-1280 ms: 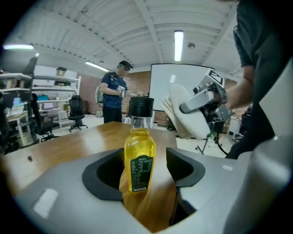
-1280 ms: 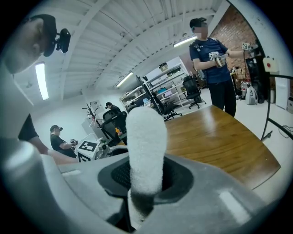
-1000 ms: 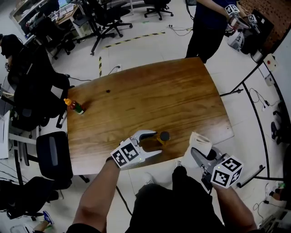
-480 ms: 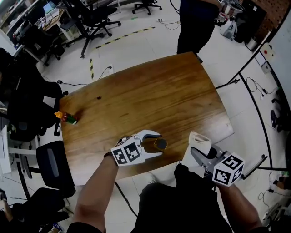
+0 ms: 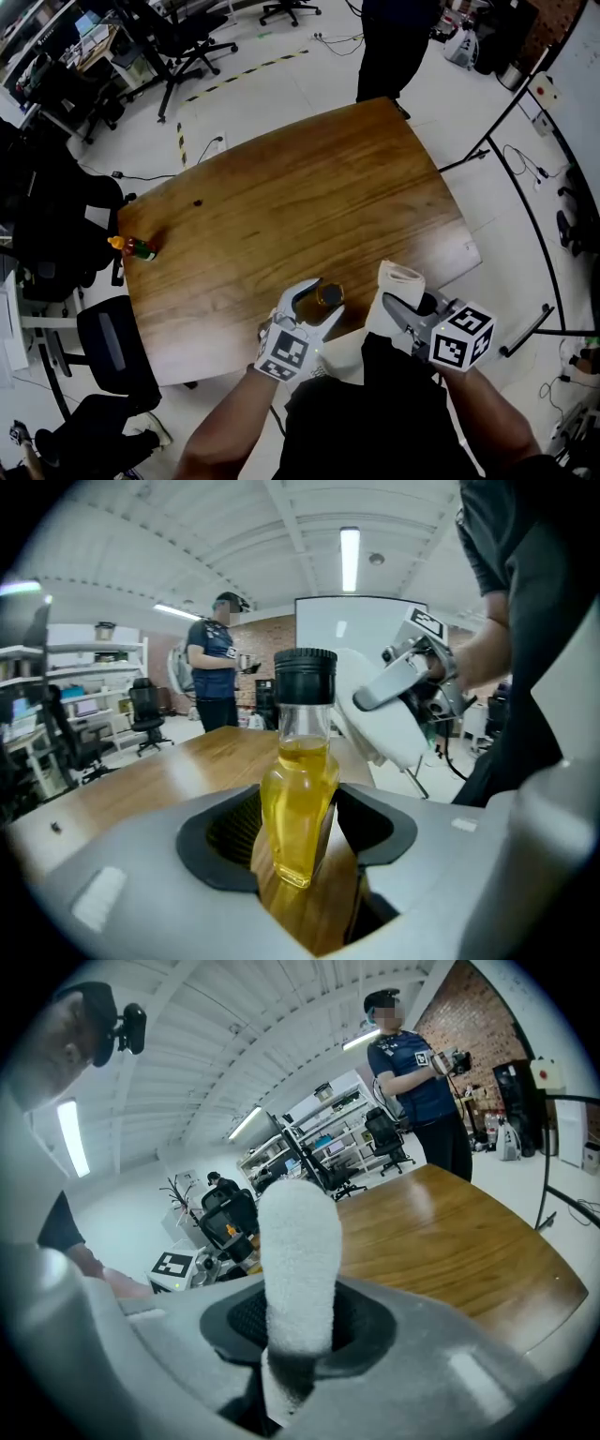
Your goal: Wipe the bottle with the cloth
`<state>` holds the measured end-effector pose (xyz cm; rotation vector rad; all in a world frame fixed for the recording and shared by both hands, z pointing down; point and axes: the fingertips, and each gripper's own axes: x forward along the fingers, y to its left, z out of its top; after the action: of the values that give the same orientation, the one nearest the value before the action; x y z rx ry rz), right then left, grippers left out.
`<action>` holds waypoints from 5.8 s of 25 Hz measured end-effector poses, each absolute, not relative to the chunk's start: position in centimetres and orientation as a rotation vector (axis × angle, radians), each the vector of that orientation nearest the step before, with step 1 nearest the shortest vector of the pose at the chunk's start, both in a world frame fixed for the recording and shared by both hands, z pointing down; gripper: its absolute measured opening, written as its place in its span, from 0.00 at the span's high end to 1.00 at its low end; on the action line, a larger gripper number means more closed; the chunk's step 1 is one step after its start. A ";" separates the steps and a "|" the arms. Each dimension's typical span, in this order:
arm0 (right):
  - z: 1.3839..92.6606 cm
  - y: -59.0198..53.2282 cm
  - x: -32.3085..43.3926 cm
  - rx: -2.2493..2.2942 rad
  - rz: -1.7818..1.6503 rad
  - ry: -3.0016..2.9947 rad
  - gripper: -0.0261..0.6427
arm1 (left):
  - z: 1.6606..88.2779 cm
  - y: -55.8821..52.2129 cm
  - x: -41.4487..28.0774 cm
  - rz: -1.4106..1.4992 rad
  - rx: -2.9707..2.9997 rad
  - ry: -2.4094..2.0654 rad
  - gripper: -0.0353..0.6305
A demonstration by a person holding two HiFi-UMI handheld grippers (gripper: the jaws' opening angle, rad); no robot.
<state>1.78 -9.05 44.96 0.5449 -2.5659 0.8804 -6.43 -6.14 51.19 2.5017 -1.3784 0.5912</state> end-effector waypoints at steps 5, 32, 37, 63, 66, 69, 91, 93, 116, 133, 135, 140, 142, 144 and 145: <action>44.7 -8.2 1.5 0.560 0.890 -2.584 0.85 | 51.2 -6.5 -6.9 0.535 2.367 -1.545 0.53; 49.6 2.9 -6.8 -0.179 0.984 -2.639 0.85 | 40.3 -6.6 -5.5 0.414 2.702 -1.118 0.69; 50.1 -0.2 -7.7 -0.223 1.128 -2.598 0.85 | 40.3 -6.7 -5.3 0.372 2.684 -1.115 0.69; 59.6 1.3 -6.8 -0.119 1.807 -1.900 0.85 | 40.5 -6.3 -5.0 0.255 2.642 -1.117 0.69; 58.0 2.0 -5.9 -0.166 1.768 -1.941 0.85 | 41.2 -6.4 -4.9 0.284 2.656 -1.105 0.69; 55.3 1.7 -5.0 -0.158 1.706 -2.067 0.85 | 41.6 -6.8 -5.4 0.271 2.637 -1.145 0.69; 42.6 6.6 5.4 0.312 0.893 -2.623 0.85 | 40.8 9.4 -7.2 0.126 2.181 -1.526 0.92; 41.9 6.9 5.5 0.292 0.779 -2.641 0.85 | 40.8 10.7 -6.4 0.115 2.117 -1.550 0.92; 38.8 10.7 17.9 0.163 0.488 -2.692 0.85 | 41.1 21.6 3.9 0.084 1.780 -1.921 0.92; 39.4 10.1 17.3 0.234 0.513 -2.689 0.85 | 40.5 21.0 2.4 0.119 1.819 -1.924 0.92; 39.4 10.2 17.3 0.234 0.519 -2.686 0.85 | 40.4 21.1 2.4 0.120 1.819 -1.925 0.92; 39.1 9.5 17.9 0.233 0.516 -2.687 0.86 | 40.4 20.7 3.0 0.126 1.816 -1.924 0.92; 39.3 9.4 17.9 0.230 0.517 -2.687 0.86 | 40.3 20.6 3.0 0.127 1.820 -1.923 0.92; 39.4 9.5 17.8 0.228 0.519 -2.685 0.86 | 40.3 20.6 2.8 0.127 1.821 -1.922 0.92; 39.4 9.5 17.8 0.229 0.519 -2.684 0.86 | 40.3 20.7 2.7 0.127 1.821 -1.922 0.92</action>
<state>17.83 9.53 39.41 0.2286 -2.6841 0.5194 2.74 20.72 40.29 1.8205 -1.9223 0.1273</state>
